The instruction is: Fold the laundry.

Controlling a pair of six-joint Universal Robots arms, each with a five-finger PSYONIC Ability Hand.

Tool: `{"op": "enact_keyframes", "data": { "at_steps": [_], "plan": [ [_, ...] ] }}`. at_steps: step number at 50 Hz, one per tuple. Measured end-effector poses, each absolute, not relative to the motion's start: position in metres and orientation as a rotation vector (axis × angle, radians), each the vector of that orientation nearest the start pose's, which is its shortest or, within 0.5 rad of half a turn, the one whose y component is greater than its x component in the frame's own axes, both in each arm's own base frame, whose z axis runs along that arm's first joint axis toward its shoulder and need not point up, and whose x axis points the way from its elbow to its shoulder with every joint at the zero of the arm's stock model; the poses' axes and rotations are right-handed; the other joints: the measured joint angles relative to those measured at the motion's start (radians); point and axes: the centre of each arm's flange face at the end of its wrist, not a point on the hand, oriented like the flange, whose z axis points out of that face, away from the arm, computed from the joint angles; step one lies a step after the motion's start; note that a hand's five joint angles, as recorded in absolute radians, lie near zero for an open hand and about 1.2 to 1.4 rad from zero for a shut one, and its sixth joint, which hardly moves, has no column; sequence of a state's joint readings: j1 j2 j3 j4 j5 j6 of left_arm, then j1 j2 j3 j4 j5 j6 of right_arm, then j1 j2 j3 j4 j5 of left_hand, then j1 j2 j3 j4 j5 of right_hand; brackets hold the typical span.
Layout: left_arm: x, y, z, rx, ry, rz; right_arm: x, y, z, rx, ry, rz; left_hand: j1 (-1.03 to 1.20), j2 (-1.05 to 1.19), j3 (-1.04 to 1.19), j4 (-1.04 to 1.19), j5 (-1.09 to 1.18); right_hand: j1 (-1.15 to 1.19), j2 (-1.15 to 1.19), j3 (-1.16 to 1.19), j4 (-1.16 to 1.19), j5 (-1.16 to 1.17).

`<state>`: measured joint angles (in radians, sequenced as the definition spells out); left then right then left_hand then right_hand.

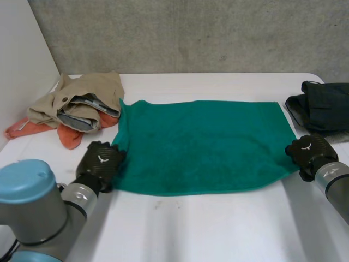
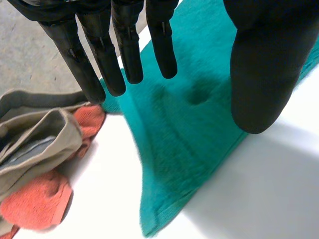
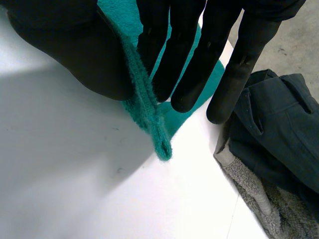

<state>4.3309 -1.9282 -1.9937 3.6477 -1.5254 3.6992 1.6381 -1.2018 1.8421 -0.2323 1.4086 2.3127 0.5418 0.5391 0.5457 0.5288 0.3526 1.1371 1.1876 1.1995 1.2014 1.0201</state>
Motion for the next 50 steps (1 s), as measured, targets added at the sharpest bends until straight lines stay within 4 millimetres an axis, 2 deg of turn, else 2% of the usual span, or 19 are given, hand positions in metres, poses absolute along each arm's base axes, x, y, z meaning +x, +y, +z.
{"op": "enact_keyframes", "data": {
  "at_steps": [13, 27, 29, 30, 32, 40, 48, 49, 50],
  "plan": [
    [-0.196, -0.272, 0.119, 1.185, 2.261, -1.924, 0.166, -0.298, 0.136, -1.36, 2.534, -1.837, 0.044, 0.043, 0.033, 0.058, 0.062, 0.0, 0.0, 0.0, 0.0, 0.0],
    [-0.198, -0.288, 0.107, 1.262, 2.288, -1.953, 0.165, -0.295, 0.133, -1.361, 2.542, -1.823, 0.163, 0.165, 0.156, 0.175, 0.174, 0.0, 0.0, 0.0, 0.0, 0.0],
    [-0.199, -0.289, 0.105, 1.266, 2.293, -1.949, 0.165, -0.295, 0.133, -1.361, 2.544, -1.822, 0.277, 0.261, 0.254, 0.273, 0.269, 0.0, 0.0, 0.0, 0.0, 0.0],
    [-0.2, -0.288, 0.104, 1.268, 2.295, -1.947, 0.165, -0.295, 0.133, -1.36, 2.546, -1.822, 0.442, 0.424, 0.401, 0.42, 0.415, 0.0, 0.0, 0.0, 0.0, 0.0],
    [-0.201, -0.287, 0.103, 1.271, 2.301, -1.944, 0.165, -0.295, 0.133, -1.359, 2.549, -1.821, 0.623, 0.592, 0.581, 0.602, 0.597, 0.0, 0.0, 0.0, 0.0, 0.0],
    [-0.202, -0.276, 0.112, 1.279, 2.344, -1.911, 0.163, -0.295, 0.136, -1.356, 2.56, -1.829, 0.63, 0.657, 0.646, 0.669, 0.631, 0.0, 0.0, 0.0, 0.0, 0.0],
    [-0.198, -0.247, 0.143, 1.273, 2.41, -1.85, 0.163, -0.288, 0.154, -1.378, 2.567, -1.797, 0.63, 0.658, 0.647, 0.669, 0.632, 0.0, 0.0, 0.0, 0.0, 0.0],
    [-0.198, -0.242, 0.147, 1.274, 2.404, -1.858, 0.163, -0.286, 0.156, -1.38, 2.569, -1.778, 0.561, 0.578, 0.568, 0.603, 0.577, 0.0, 0.0, 0.0, 0.0, 0.0],
    [-0.198, -0.239, 0.15, 1.275, 2.397, -1.865, 0.163, -0.284, 0.157, -1.383, 2.571, -1.764, 0.383, 0.408, 0.421, 0.438, 0.425, 0.0, 0.0, 0.0, 0.0, 0.0]
  ]
}}
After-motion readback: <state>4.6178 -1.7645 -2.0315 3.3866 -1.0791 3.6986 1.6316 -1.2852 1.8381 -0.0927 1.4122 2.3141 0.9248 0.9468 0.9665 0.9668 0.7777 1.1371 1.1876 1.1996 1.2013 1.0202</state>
